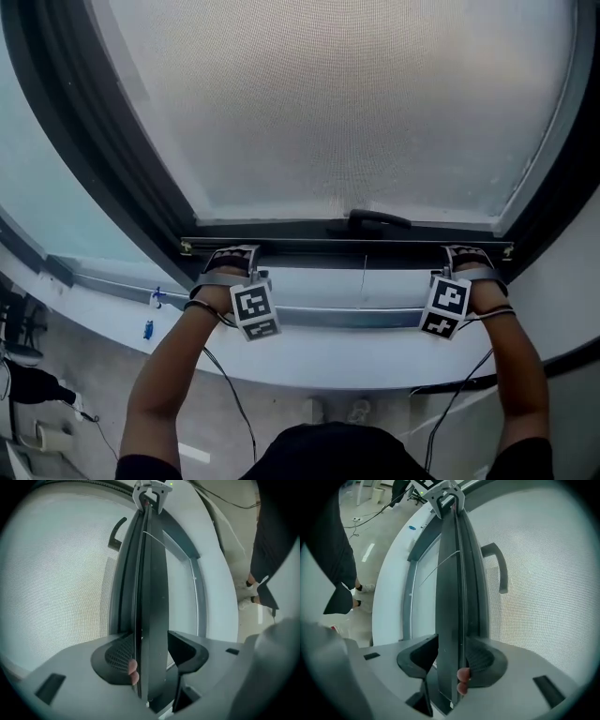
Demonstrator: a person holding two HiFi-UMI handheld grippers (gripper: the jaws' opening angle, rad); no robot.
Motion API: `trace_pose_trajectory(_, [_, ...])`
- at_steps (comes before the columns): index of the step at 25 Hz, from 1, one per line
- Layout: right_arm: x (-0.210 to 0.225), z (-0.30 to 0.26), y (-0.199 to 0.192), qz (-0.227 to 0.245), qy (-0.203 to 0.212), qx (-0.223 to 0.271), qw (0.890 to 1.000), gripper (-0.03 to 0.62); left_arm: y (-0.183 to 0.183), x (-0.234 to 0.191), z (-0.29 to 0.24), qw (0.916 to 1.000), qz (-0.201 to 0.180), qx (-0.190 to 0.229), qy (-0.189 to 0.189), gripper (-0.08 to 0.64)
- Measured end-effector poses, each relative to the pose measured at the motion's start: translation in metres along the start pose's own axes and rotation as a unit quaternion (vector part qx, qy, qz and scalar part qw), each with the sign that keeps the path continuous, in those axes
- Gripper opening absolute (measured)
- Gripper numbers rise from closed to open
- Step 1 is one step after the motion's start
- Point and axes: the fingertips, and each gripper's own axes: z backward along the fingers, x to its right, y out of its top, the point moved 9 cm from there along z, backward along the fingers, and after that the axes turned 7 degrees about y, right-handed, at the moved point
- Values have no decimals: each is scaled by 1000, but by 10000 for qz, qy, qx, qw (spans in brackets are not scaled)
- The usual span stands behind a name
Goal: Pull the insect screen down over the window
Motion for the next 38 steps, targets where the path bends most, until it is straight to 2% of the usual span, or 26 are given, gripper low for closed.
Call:
trace_pose_trajectory(4, [-1,1,0,32,-22,-71,10000,181,2,1,-1,9994,-308,-113,122,229])
trace_pose_trajectory(7, [-4,0,0,-29,-18,-34,10000,181,2,5,-1,9991,-374,-120,138,229])
trace_pose_trajectory(13, [-2,-4,2,-139,29,-7,9999,179,2,4,-5,9998,-124,-57,-146,232])
trace_pose_trajectory(16, [-3,2,5,-176,126,-79,9997,180,2,4,-7,9999,-119,16,61,232])
trace_pose_trajectory(18, [-4,-1,3,-124,-1,-115,9999,179,2,5,-8,9998,-71,59,150,232])
trace_pose_trajectory(22, [-2,-8,0,-16,-213,6,9998,178,-2,4,-7,9997,6,202,149,230])
trace_pose_trajectory(26, [8,-3,-1,23,-112,32,9999,133,-4,-6,-12,9991,320,285,-40,206])
trace_pose_trajectory(33, [5,0,-2,53,-153,63,9998,135,-5,-4,-10,9990,291,325,54,198])
trace_pose_trajectory(35, [7,8,-3,-115,-281,189,9994,135,-6,-6,-5,9983,411,404,88,198])
trace_pose_trajectory(38, [18,34,-6,-757,-819,681,9914,135,-8,-16,10,9914,1041,771,190,198])
